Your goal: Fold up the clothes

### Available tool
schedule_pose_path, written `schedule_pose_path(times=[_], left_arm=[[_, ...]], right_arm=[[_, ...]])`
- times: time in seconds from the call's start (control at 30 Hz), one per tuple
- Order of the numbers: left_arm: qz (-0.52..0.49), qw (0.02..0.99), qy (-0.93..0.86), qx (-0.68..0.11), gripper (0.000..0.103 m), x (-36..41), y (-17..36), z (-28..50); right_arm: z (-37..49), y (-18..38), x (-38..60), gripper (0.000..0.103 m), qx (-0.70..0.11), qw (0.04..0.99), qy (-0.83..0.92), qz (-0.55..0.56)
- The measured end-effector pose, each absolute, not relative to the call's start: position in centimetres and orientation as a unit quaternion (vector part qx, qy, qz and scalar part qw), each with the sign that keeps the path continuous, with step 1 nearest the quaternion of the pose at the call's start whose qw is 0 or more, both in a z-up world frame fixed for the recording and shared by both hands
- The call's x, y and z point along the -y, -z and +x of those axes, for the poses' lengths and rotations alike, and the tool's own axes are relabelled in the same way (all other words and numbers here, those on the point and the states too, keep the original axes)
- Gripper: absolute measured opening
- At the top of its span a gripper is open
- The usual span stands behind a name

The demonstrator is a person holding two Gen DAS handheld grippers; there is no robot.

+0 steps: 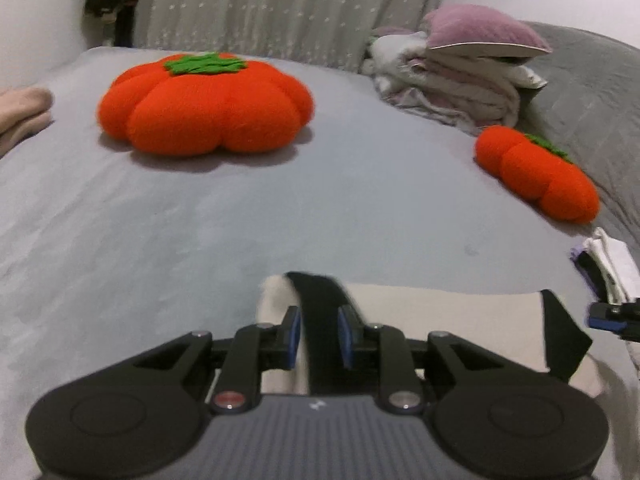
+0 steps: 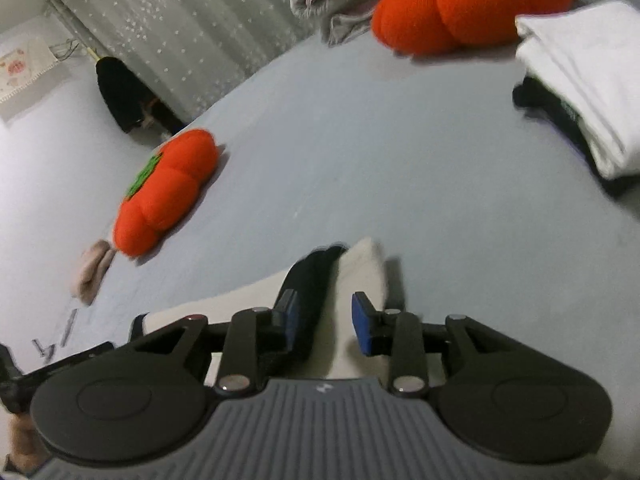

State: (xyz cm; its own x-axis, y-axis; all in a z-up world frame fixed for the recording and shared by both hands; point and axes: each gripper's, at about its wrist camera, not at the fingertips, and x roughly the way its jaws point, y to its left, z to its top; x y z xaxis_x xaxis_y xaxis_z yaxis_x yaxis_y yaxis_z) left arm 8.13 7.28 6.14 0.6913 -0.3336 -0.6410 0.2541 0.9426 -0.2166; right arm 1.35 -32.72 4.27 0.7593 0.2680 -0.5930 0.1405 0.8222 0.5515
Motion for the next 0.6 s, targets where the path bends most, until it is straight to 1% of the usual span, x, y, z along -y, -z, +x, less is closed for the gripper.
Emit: schedule_pose_path(times=[0.2, 0.3, 0.43, 0.5, 0.6], left_arm=[[-0.037, 0.918, 0.168, -0.358, 0.021, -5.7, -4.0, 9.1], [-0.022, 0.912, 0.16, -0.378, 0.021, -5.7, -2.4, 9.5], [-0.003, 0.912, 0.157, -0.379, 0.021, -5.3, -2.5, 9.3], [-0.002, 0.912, 0.156, -0.38, 0.021, -5.3, -2.5, 9.2], [-0.002, 0.912, 0.154, -0.381, 0.021, -5.2, -2.5, 9.2]], right_arm=[[3.6, -1.5, 31.7, 0.033, -0.353, 0.879, -0.031, 0.318], [3.0, -0.5, 33.3, 0.033, -0.333, 0.861, -0.02, 0.384], [2.2, 1.1, 35.0, 0.031, -0.31, 0.822, -0.01, 0.477], [2.4, 1.2, 34.6, 0.022, -0.317, 0.829, -0.006, 0.461], [2.9, 0.4, 32.6, 0.02, -0.333, 0.854, -0.014, 0.4]])
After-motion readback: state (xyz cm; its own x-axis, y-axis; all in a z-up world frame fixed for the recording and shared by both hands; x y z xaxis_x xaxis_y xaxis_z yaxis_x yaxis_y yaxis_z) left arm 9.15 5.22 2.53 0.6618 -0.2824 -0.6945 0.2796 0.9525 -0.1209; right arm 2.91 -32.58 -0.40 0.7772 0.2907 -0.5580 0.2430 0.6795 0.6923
